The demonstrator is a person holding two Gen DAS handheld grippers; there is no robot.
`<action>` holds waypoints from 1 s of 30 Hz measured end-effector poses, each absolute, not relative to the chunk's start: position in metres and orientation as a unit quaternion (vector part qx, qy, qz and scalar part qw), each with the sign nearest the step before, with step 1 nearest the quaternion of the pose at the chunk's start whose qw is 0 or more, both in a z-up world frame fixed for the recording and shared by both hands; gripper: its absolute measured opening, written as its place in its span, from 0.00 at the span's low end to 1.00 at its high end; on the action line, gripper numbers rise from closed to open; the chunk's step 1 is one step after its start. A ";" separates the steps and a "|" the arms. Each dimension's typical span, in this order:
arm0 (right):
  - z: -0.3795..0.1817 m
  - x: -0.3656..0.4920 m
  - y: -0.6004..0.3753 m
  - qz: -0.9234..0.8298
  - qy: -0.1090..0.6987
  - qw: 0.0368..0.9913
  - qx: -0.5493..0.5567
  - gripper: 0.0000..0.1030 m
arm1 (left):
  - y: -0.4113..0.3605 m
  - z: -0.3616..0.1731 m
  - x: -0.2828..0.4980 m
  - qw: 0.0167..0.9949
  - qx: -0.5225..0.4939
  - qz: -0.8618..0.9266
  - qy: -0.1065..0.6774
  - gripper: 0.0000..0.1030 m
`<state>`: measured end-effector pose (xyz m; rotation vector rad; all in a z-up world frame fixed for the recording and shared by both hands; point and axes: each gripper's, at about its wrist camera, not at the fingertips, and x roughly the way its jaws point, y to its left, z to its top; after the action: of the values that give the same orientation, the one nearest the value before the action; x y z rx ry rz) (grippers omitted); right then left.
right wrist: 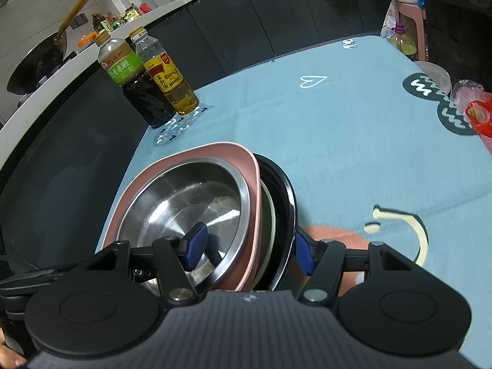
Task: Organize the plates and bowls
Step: 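Lower the dish stack with both grippers into the black bowl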
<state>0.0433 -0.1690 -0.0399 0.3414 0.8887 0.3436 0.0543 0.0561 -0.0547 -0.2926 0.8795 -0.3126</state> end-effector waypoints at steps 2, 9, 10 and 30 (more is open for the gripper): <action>-0.037 0.047 -0.169 0.165 0.419 0.878 0.163 0.57 | 0.057 -0.054 0.060 0.883 -0.142 -0.151 0.422 0.65; -0.034 0.065 -0.168 0.160 0.418 0.879 0.161 0.57 | 0.058 -0.052 0.079 0.883 -0.146 -0.155 0.419 0.65; -0.033 0.069 -0.167 0.160 0.418 0.880 0.160 0.57 | 0.058 -0.052 0.082 0.884 -0.146 -0.156 0.416 0.65; -0.031 0.145 -0.172 0.154 0.401 0.889 0.159 0.57 | 0.054 -0.052 0.167 0.894 -0.147 -0.160 0.392 0.64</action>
<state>0.1446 -0.1720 -0.0306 0.3308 0.8333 0.3197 0.1669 0.0545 -0.0525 -0.3040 0.8127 -0.3312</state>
